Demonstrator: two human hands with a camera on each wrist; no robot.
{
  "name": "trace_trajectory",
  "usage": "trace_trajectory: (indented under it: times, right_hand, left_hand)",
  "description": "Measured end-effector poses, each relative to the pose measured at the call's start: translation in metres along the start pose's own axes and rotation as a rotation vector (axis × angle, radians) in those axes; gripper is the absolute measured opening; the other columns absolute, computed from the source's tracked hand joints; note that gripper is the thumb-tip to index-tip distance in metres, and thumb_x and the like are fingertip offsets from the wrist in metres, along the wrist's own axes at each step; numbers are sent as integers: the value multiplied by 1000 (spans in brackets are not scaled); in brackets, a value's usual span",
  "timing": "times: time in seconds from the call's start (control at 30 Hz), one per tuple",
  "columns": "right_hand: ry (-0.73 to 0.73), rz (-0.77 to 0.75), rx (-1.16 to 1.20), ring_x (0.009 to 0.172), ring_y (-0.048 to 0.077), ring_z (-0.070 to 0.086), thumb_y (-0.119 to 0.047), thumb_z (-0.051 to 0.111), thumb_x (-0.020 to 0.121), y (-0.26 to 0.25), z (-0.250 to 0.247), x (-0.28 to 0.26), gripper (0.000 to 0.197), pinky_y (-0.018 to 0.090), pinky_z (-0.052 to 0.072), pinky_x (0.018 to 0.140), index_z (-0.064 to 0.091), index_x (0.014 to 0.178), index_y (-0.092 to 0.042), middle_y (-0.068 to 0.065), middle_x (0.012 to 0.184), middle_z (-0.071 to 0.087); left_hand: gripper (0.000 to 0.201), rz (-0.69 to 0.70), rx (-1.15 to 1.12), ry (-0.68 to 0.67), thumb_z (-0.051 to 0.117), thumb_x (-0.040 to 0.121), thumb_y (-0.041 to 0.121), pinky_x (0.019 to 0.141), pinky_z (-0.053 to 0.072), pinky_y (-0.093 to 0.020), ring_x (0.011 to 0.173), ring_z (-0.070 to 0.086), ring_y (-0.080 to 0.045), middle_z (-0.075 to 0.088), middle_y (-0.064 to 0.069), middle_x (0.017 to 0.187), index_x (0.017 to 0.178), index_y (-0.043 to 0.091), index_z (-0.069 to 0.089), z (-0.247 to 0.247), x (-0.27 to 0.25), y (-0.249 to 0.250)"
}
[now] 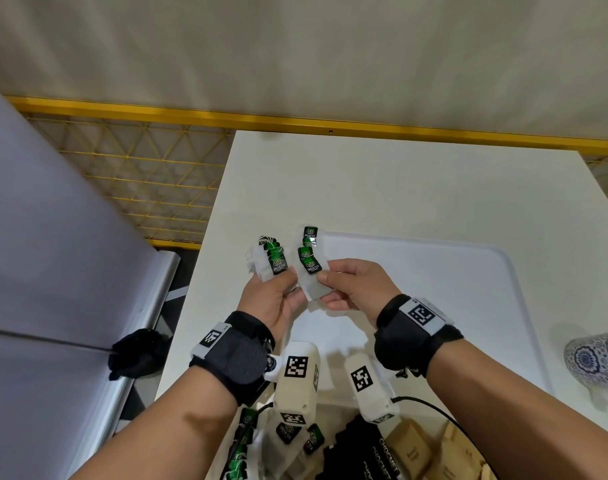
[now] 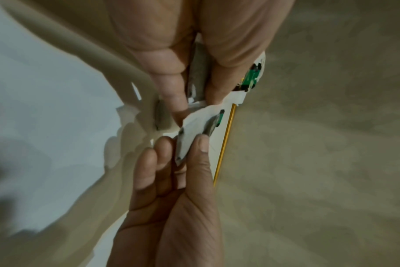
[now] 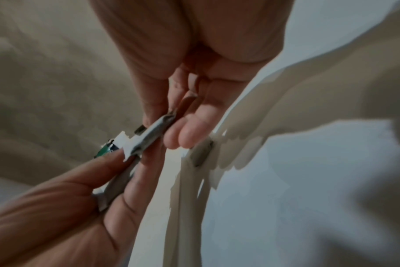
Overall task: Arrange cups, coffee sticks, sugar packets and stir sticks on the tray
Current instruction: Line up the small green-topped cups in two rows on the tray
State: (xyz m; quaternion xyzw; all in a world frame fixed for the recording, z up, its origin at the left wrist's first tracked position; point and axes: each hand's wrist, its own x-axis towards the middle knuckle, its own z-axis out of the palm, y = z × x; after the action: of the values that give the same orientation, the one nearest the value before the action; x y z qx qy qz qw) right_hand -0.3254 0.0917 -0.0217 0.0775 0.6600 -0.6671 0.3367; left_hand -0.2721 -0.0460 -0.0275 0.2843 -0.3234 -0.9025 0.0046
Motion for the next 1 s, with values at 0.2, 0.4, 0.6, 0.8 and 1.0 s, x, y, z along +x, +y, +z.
trace_trajectory:
  times: [0.2, 0.4, 0.6, 0.8, 1.0]
  right_hand:
    - [68, -6, -3, 52, 12, 58, -7, 67, 87, 2, -1, 2, 6, 21, 55, 56, 68, 92, -4, 9, 70, 67]
    - [62, -14, -21, 54, 10, 62, -4, 64, 87, 3, -3, 1, 8, 19, 56, 58, 70, 92, -7, 8, 75, 70]
    - [-3, -30, -19, 59, 8, 65, 4, 63, 85, 2, 1, -4, 24, 16, 54, 58, 70, 84, -19, 3, 74, 71]
    - [-25, -83, -68, 62, 8, 59, 0, 67, 83, 0, 0, -4, 21, 15, 49, 58, 70, 97, -16, -4, 72, 68]
    - [47, -120, -52, 59, 15, 51, 2, 62, 87, -1, 0, -4, 19, 15, 41, 50, 72, 86, -15, -5, 62, 68]
  left_hand:
    - [32, -7, 3, 10, 51, 89, -10, 68, 59, -35, 97, 69, -33, 66, -26, 112, 120, -7, 57, -4, -1, -1]
    - [29, -27, 4, -29, 52, 86, -13, 68, 59, -35, 92, 70, -32, 70, -24, 103, 114, -6, 60, -2, -2, -1]
    - [36, -47, 19, -4, 53, 88, -10, 78, 58, -46, 103, 64, -42, 63, -31, 115, 124, -11, 53, -3, 1, -4]
    - [38, -49, 22, 43, 54, 86, -13, 66, 59, -40, 95, 68, -39, 64, -31, 111, 124, -8, 53, -5, 2, -3]
    - [41, -80, 71, 72, 56, 85, -11, 81, 57, -47, 103, 66, -39, 66, -26, 112, 126, -4, 53, -9, 6, -4]
